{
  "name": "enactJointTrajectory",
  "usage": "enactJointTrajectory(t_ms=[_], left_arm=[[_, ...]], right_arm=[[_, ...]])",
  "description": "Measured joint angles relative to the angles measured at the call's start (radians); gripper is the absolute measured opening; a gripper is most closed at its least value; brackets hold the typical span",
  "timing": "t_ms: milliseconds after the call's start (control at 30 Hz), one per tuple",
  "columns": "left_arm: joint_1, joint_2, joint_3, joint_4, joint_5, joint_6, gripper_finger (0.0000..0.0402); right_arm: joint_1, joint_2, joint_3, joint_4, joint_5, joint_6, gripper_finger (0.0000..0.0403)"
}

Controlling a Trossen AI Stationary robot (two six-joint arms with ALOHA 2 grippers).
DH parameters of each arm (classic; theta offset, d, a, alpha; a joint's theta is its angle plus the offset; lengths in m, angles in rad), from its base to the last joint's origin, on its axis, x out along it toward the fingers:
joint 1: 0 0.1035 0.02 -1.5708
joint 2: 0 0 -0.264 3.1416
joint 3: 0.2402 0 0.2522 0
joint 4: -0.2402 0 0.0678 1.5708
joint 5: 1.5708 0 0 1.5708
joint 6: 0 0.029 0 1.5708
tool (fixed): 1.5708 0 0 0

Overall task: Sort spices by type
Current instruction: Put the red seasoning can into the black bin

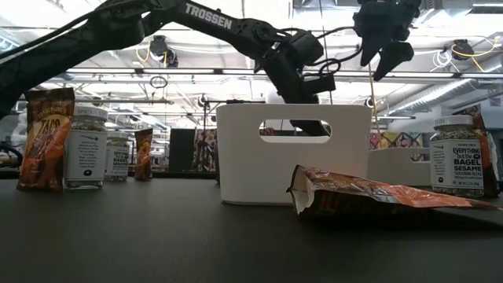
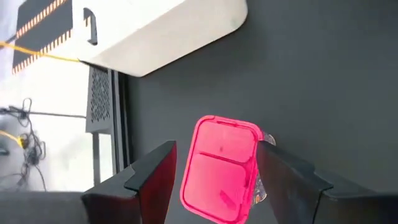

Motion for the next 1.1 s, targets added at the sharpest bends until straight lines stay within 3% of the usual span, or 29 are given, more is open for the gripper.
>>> enactJointTrajectory(t_ms=[200,500,567,700,900,1100], left_arm=[[-0.001,0.0,0.0,-0.002,0.0,-0.06,0.0238],[0.016,-0.009,0.0,-0.06,-0.009,-0.162,0.0343],[0.023,-0.009,0.0,-0.055,0.054,-0.152,0.0357],[0.045,-0.006,0.0,-0.055,0.181,-0.138,0.0365],[0.084,-0.001,0.0,-0.015,0.184,-0.085,0.0365],[0.115,0.011,0.0,-0.014,0.296,-0.085,0.0365]], right_arm=[[0.0,0.0,0.0,0.003,0.0,-0.001,0.0375],[0.0,0.0,0.0,0.003,-0.001,-0.008,0.0375],[0.0,0.0,0.0,0.003,-0.001,-0.007,0.0375],[0.0,0.0,0.0,0.002,-0.001,-0.003,0.0375],[0.0,0.0,0.0,0.002,-0.006,0.009,0.0375],[0.0,0.0,0.0,-0.002,-0.006,0.011,0.0375]])
